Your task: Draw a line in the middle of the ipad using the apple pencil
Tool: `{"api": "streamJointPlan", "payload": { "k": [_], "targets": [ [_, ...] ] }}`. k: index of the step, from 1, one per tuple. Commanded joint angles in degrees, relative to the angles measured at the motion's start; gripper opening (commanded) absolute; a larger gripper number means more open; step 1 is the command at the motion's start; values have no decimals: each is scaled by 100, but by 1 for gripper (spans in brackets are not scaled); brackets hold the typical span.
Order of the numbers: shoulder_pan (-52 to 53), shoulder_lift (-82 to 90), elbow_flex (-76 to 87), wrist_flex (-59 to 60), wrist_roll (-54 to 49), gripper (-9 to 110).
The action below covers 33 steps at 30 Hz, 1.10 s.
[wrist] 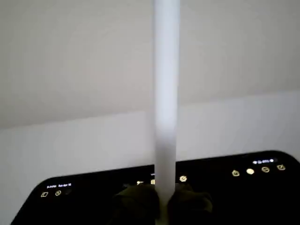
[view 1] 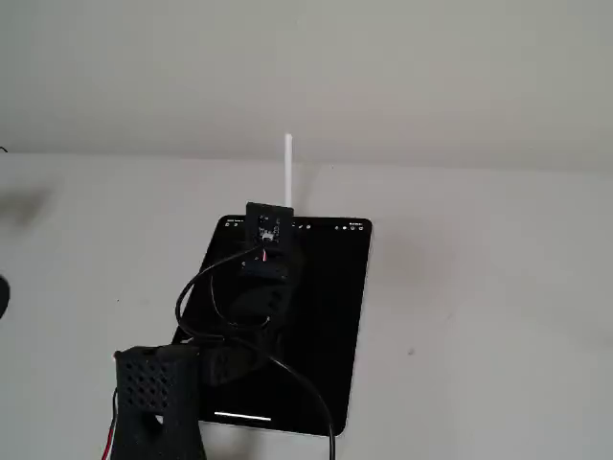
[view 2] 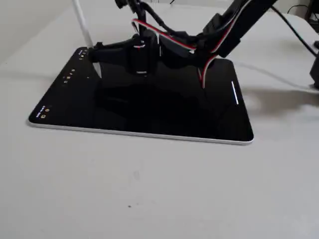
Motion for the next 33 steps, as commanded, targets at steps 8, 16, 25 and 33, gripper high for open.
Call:
{"api": "streamJointPlan", "payload": {
  "k": [8, 16, 25, 33],
  "targets": [
    [193, 70, -360, 0, -105, 0],
    [193, 132, -26, -325, -202, 0],
    [141, 290, 571, -782, -334, 0],
    [97, 431, 1169, -1239, -422, 0]
  ]
}}
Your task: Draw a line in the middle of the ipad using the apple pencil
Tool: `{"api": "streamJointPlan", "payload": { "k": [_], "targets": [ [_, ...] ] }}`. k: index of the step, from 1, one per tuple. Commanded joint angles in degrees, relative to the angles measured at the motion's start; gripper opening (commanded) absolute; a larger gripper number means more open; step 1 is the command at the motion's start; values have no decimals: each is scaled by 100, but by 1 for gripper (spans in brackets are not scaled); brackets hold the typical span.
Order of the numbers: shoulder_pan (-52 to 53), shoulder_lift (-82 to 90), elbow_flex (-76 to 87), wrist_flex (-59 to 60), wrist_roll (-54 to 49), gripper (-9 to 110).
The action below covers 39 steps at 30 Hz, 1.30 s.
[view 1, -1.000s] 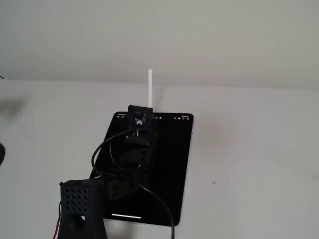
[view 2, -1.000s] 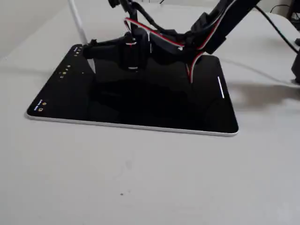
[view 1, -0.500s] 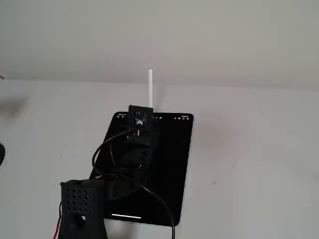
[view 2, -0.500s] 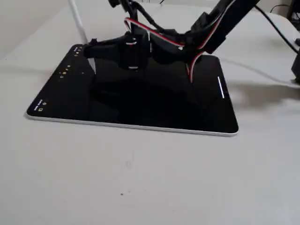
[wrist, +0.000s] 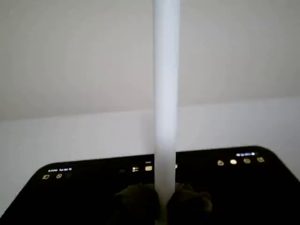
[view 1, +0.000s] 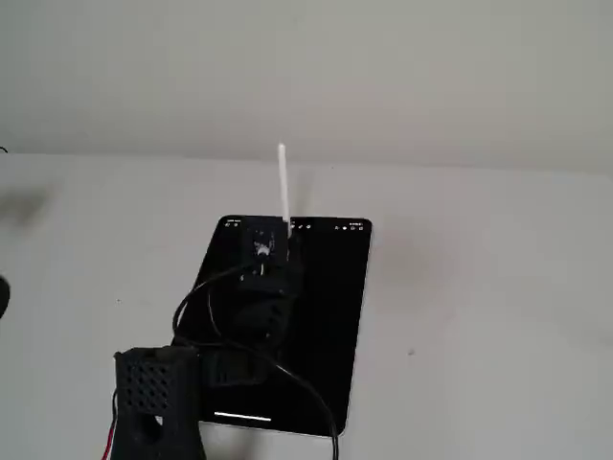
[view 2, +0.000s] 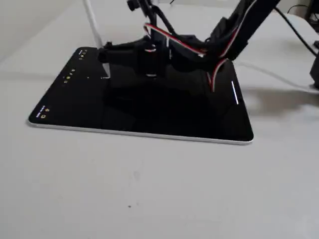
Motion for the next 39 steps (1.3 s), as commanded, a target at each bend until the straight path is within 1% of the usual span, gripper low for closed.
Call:
{"api": "streamJointPlan", "payload": {
  "k": [1, 12, 27, 34, 39],
  "targets": [
    [44, 431, 352, -281, -62, 0],
    [9, 879, 1371, -729, -62, 0],
    [-53, 1327, 3015, -1731, 44, 0],
    [-97, 1327, 3621, -2294, 114, 0],
    [-114, 1292, 3797, -2479, 123, 0]
  ]
}}
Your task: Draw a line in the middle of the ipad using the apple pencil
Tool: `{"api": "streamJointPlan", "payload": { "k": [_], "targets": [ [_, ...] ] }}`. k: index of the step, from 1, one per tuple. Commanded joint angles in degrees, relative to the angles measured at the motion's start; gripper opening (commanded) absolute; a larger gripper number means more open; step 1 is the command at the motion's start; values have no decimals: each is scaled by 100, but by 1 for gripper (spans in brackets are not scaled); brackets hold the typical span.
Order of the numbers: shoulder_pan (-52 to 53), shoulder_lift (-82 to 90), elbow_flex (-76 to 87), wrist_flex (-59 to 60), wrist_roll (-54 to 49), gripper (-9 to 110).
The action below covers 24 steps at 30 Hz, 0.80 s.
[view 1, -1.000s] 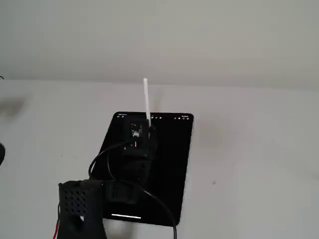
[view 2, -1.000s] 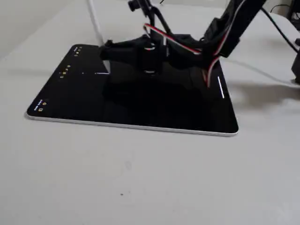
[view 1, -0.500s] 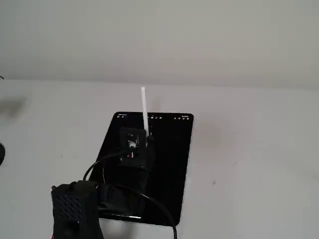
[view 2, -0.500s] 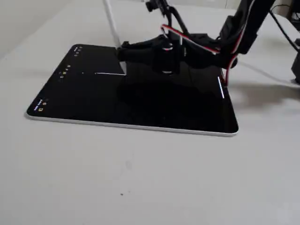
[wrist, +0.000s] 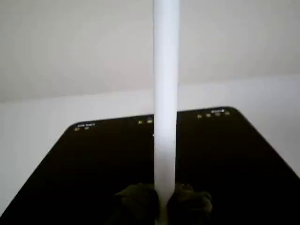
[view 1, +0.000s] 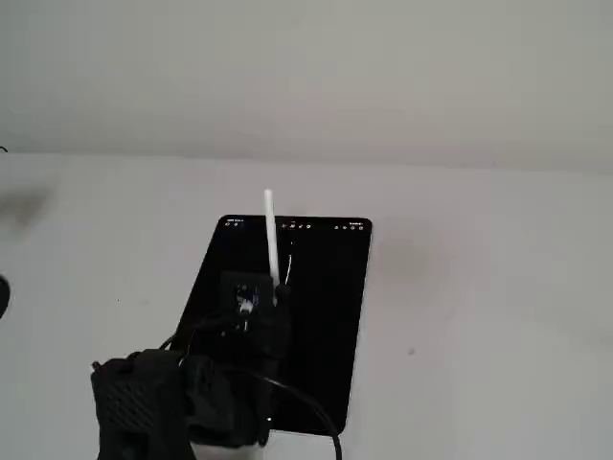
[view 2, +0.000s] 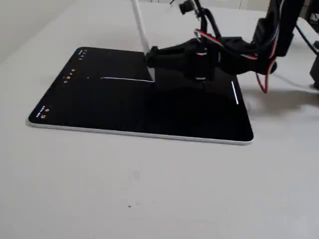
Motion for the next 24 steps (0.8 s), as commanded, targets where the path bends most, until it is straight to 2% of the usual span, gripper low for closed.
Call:
{"api": "streamJointPlan", "payload": {
  "k": [1, 24],
  "targets": [
    [-53, 264, 202, -167, 88, 0],
    [18, 264, 193, -167, 141, 0]
  ]
}}
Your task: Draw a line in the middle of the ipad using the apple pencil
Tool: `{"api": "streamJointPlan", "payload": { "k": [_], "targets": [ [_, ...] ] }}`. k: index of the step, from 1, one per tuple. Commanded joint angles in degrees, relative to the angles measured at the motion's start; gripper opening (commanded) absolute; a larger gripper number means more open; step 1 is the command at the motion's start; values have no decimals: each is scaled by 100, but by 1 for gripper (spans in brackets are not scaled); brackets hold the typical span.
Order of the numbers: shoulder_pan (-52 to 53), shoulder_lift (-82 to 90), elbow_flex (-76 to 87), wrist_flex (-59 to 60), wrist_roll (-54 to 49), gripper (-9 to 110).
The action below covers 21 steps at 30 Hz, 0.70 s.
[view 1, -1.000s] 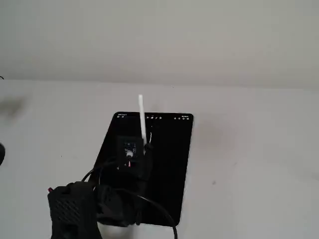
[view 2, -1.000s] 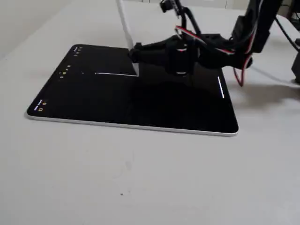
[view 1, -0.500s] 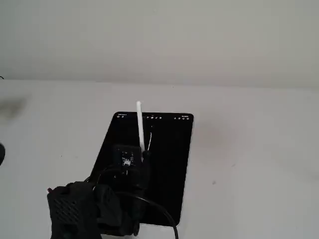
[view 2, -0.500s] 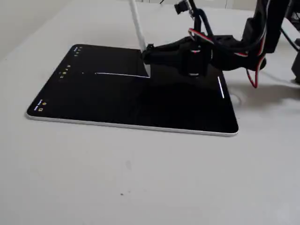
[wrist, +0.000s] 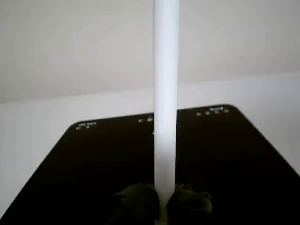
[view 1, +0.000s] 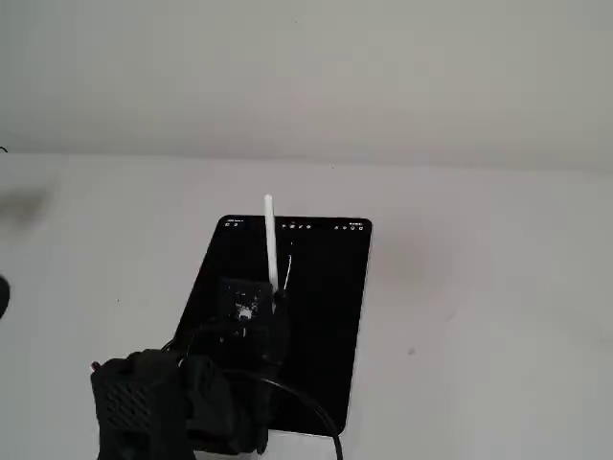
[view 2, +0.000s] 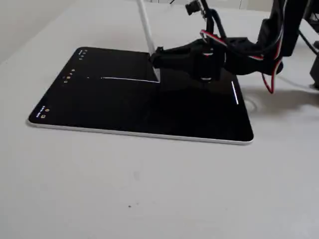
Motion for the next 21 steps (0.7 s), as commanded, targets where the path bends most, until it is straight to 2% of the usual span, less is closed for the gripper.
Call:
{"api": "streamJointPlan", "payload": {
  "k": [1, 21],
  "targets": [
    [18, 255, 79, -70, 88, 0],
    [18, 202, 62, -79, 105, 0]
  ]
}}
